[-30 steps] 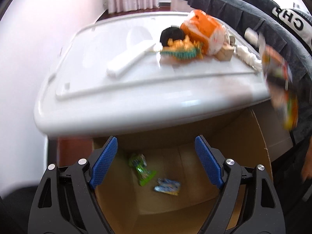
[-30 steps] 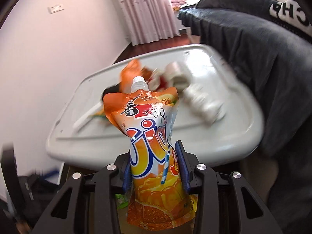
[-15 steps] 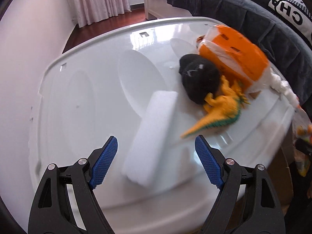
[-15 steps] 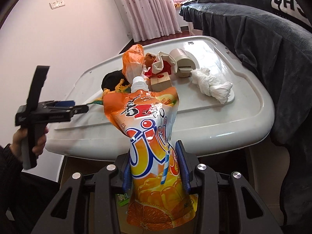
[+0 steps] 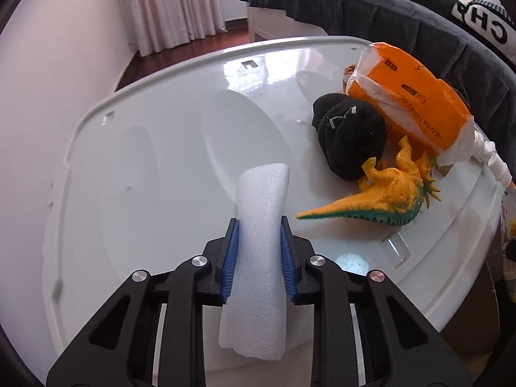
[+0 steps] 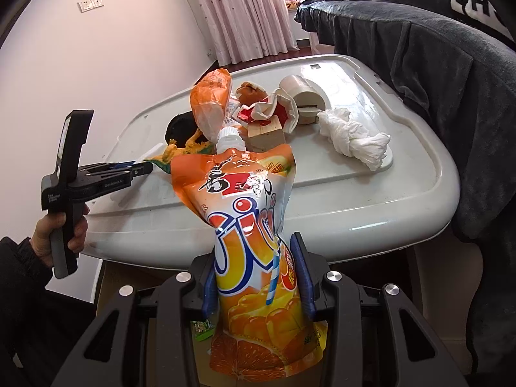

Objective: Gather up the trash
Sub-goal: 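Drop the foam stick and juice pouch into the box, opening both tools, then grasp the white tissue with the right tool, then grasp the orange plastic bag with the left tool while the right tool holds the tissue, then drop the orange bag and white tissue into the box, opening both tools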

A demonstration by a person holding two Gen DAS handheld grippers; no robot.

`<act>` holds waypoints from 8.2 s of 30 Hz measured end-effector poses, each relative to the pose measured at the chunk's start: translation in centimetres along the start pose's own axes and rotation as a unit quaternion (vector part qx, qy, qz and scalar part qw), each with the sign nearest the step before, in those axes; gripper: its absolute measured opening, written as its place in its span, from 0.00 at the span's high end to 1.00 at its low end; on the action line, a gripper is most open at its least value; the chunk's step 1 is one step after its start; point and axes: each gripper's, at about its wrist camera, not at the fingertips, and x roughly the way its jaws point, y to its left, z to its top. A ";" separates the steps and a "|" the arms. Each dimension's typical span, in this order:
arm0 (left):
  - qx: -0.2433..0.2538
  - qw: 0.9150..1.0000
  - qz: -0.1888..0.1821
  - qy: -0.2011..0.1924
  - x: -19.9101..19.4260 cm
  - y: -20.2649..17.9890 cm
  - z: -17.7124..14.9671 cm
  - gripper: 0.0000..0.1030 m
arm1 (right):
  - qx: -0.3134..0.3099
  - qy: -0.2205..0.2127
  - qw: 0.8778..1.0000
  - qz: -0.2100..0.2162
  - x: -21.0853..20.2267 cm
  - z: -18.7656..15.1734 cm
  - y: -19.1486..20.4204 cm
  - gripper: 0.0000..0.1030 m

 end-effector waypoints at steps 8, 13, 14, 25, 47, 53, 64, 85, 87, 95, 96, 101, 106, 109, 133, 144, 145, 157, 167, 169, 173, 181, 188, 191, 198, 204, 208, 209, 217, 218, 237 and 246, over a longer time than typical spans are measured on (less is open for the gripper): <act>-0.083 0.993 0.086 -0.004 -4.4 -0.4 -2.4 0.81 | -0.012 -0.006 1.000 0.028 -0.7 -0.1 1.1 0.61; -0.146 0.982 0.116 -0.015 -10.2 -0.9 -4.0 0.81 | -0.012 -0.017 0.999 0.044 -2.1 -0.3 1.9 0.61; -0.149 0.982 0.117 -0.020 -11.2 -1.5 -4.3 0.81 | -0.018 -0.020 0.999 0.044 -2.5 -0.4 2.2 0.61; -0.165 0.984 0.061 0.000 -13.9 -9.4 -12.5 0.81 | -0.040 -0.036 0.998 0.022 -6.9 -6.5 4.5 0.61; -0.126 0.990 0.051 0.047 -10.3 -11.3 -16.1 0.80 | -0.009 0.019 1.000 -0.012 -4.6 -9.5 2.8 0.61; -0.131 0.988 0.055 0.058 -9.8 -11.2 -16.5 0.79 | -0.002 0.018 1.000 -0.006 -4.5 -9.5 2.4 0.61; -0.145 0.985 0.065 0.062 -9.7 -10.7 -16.7 0.28 | 0.008 0.000 1.000 -0.005 -4.8 -9.2 2.2 0.17; -0.129 0.989 0.040 0.069 -8.9 -11.5 -16.2 0.28 | 0.027 0.031 0.999 0.025 -4.3 -5.8 0.6 0.17; -0.125 0.990 0.026 0.060 -9.0 -11.7 -15.9 0.28 | 0.005 0.024 0.999 0.022 -4.5 -3.4 0.2 0.17; -0.091 0.996 0.006 0.024 -9.6 -13.5 -15.0 0.28 | -0.084 0.006 0.996 -0.044 -2.2 5.4 -2.7 0.17; -0.086 0.996 0.005 0.021 -9.6 -13.8 -15.0 0.28 | -0.082 0.007 0.995 -0.049 -1.5 6.5 -3.3 0.18; -0.067 0.998 0.003 0.017 -9.4 -14.5 -14.8 0.28 | -0.077 0.013 0.995 -0.068 1.9 9.7 -4.9 0.26; -0.058 0.998 0.002 0.019 -9.0 -14.9 -14.7 0.28 | -0.081 0.032 0.993 -0.082 5.0 10.2 -5.8 0.28; -0.062 0.998 -0.002 0.025 -8.5 -14.8 -14.5 0.28 | -0.081 0.050 0.992 -0.088 6.5 10.2 -6.5 0.33; -0.095 0.994 -0.047 -0.039 -11.4 -13.1 -3.2 0.28 | 0.025 -0.029 0.998 -0.043 -2.1 6.2 -6.4 0.66; -0.145 0.987 -0.042 -0.058 -5.1 -13.5 8.9 0.28 | 0.017 -0.022 1.000 -0.008 -4.1 -0.8 -3.8 0.66; -0.153 0.986 -0.041 -0.056 -4.7 -13.6 9.4 0.28 | 0.010 -0.024 1.000 -0.008 -3.9 -0.6 -3.5 0.66; -0.152 0.988 0.004 -0.027 0.7 -14.0 11.3 0.48 | 0.030 -0.012 0.999 0.006 -3.1 -0.4 -4.2 0.65; -0.123 0.991 -0.007 -0.056 -1.3 -12.8 10.6 0.87 | 0.036 -0.002 0.999 0.006 -2.4 -0.3 -4.3 0.65; -0.115 0.991 -0.007 -0.073 -3.1 -12.7 10.6 0.87 | 0.035 -0.002 0.999 0.005 -2.3 -0.2 -4.3 0.65; -0.119 0.988 -0.015 -0.099 -6.8 -11.7 10.3 0.87 | 0.028 -0.003 1.000 0.005 -2.2 -0.2 -3.8 0.65; -0.103 0.987 -0.013 -0.119 -13.5 -11.3 6.9 0.87 | 0.004 -0.017 1.000 0.004 -2.3 -0.4 -2.5 0.65; -0.109 0.991 0.010 -0.081 -16.1 -11.2 0.4 0.87 | -0.014 -0.043 0.999 0.018 -4.1 -0.9 -1.1 0.65; -0.108 0.992 0.030 -0.056 -16.3 -11.6 -3.9 0.87 | -0.010 -0.049 0.998 0.022 -5.7 -1.9 0.1 0.65; -0.120 0.992 0.015 0.022 -13.6 -12.2 -12.2 0.87 | -0.013 -0.027 0.999 0.043 -7.6 -6.0 3.0 0.65; -0.133 0.989 0.002 0.060 -10.8 -11.8 -15.4 0.87 | -0.042 -0.002 0.999 0.009 -6.9 -9.1 4.1 0.65; -0.130 0.987 0.006 0.097 -7.9 -11.7 -16.6 0.87 | -0.038 0.028 0.999 -0.001 -4.7 -9.7 3.6 0.65; -0.129 0.986 0.007 0.106 -7.2 -11.8 -16.7 0.87 | -0.037 0.037 0.999 -0.003 -3.9 -9.9 3.6 0.65; -0.122 0.981 0.015 0.147 -4.1 -12.2 -16.9 0.87 | -0.033 0.094 0.995 -0.009 0.0 -10.9 3.4 0.65; -0.122 0.981 0.016 0.148 -4.0 -12.2 -16.8 0.87 | -0.034 0.094 0.995 -0.009 0.0 -10.9 3.4 0.65; -0.142 0.980 0.042 0.133 -4.8 -11.7 -17.4 0.26 | -0.027 0.049 0.998 -0.014 -1.9 -10.2 3.3 0.28; -0.152 0.978 0.036 0.139 -4.7 -11.5 -17.6 0.26 | 0.013 0.050 0.999 -0.011 -1.9 -9.9 1.7 0.28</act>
